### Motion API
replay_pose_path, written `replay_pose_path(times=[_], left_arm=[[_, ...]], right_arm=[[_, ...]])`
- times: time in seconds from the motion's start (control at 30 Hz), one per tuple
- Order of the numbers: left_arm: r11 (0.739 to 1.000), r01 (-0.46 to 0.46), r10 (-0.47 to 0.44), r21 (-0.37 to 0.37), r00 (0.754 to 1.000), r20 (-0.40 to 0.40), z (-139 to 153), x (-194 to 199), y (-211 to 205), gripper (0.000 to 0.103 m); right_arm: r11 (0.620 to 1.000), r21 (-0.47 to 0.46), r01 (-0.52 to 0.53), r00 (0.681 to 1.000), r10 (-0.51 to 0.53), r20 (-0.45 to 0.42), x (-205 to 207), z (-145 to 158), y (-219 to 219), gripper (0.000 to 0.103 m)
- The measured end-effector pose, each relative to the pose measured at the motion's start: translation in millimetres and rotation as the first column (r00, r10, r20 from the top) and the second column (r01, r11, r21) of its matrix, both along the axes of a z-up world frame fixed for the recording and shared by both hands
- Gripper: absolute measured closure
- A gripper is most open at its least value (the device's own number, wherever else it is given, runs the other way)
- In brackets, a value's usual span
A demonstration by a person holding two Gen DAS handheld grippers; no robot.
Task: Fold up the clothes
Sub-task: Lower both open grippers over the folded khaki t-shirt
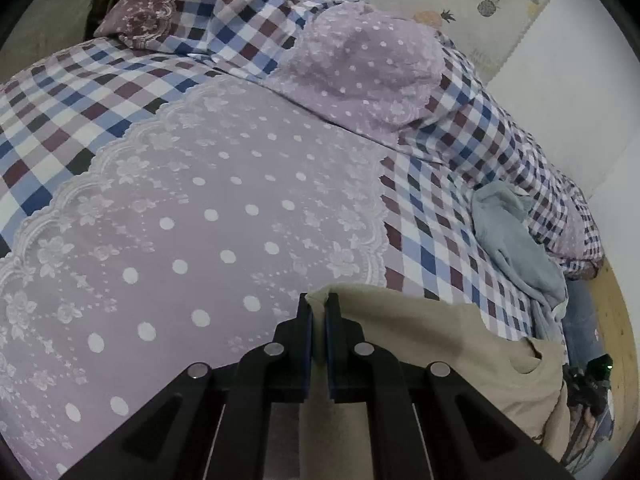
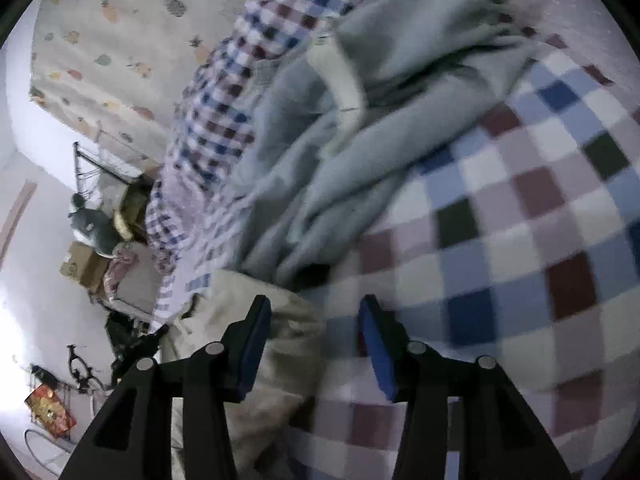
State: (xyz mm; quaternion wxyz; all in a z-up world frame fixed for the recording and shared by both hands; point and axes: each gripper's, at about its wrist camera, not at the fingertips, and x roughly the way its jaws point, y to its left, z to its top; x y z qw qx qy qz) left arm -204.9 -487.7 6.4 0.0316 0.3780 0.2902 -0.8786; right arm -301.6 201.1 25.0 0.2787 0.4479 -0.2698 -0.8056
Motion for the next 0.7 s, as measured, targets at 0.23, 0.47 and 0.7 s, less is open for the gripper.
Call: replay_pose_path(times=[0.23,0.47,0.7], left_arm=[[0.999,-0.03,0.029,-0.013,0.995,-0.093,12.4,9.6,-3.0,0.099],[0.998,-0.038,0.036,-0.056,0.998,-0.044,3.3,4.4,-3.4,0.099],[0.996,-0.03,0.018,-0.085,0.989,-0.144,31.7,12.3,-0.3,0.099]], right_arm=[[0.98,0.196,-0.043,0.968,0.09,-0.235,14.3,86.5,-44.7,0.099],[0.838,0.545,0.015,0.982,0.089,-0.164,-21.6,73.2,-73.8,0.099],[0.75,0.65,0.124,0.957,0.082,-0.277,-27.9,77.0,-103.3,0.102]])
